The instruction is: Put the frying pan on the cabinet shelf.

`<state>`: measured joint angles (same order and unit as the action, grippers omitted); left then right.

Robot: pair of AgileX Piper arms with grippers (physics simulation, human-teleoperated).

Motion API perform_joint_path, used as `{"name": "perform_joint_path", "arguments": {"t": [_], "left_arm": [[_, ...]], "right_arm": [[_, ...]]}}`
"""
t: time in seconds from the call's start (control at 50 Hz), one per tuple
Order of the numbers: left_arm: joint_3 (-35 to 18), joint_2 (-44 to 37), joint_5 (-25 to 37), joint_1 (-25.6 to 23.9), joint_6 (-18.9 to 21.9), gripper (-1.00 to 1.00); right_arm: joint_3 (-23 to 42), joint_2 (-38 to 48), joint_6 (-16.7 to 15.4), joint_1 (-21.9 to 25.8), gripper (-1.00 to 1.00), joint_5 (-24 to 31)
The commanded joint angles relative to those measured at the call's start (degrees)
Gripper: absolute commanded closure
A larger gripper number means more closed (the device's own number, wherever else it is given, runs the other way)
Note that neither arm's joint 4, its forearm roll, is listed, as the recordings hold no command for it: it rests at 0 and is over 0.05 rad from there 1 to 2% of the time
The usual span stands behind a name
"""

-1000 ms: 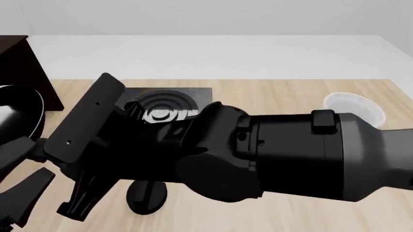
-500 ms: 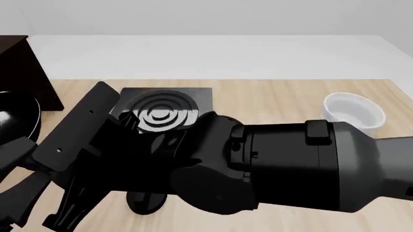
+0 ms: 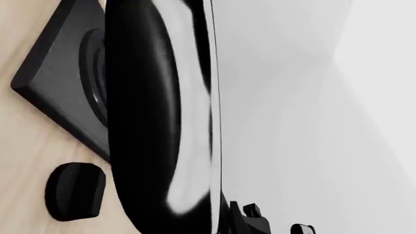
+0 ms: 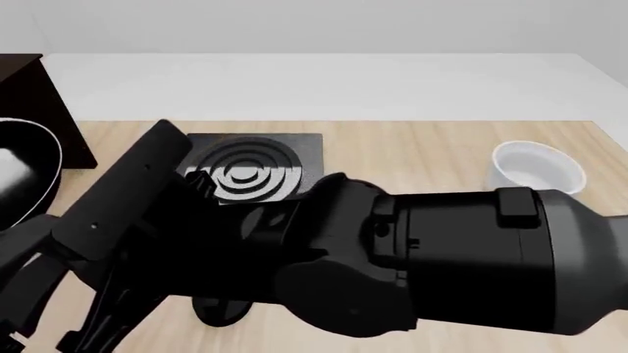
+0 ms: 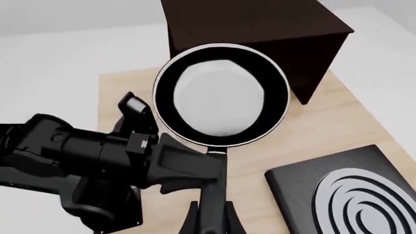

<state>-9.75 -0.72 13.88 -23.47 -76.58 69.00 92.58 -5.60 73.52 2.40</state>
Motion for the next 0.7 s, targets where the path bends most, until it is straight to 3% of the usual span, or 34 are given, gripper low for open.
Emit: {"name": "perform_joint_path", "arguments": {"t": [0.02, 0.6, 0.62, 0.7], "left_arm": [[1.7, -0.9, 0.5, 2.2, 0.5, 1.0], [0.1, -0.8, 0.5, 6.1, 1.1, 1.0], [0.0, -0.8, 0.6, 6.1, 1.2, 1.0], [-0.4, -0.9, 0.8, 6.0, 1.5, 1.0]], "right_arm": [[0.8, -3.1, -0.4, 3.0, 1.0, -1.0], [-1.9, -4.6, 1.8, 2.5, 1.0, -1.3], [-2.2, -4.7, 1.7, 2.4, -1.0, -1.4], [-2.4, -5.0, 1.9, 2.2, -1.0, -1.2]]}}
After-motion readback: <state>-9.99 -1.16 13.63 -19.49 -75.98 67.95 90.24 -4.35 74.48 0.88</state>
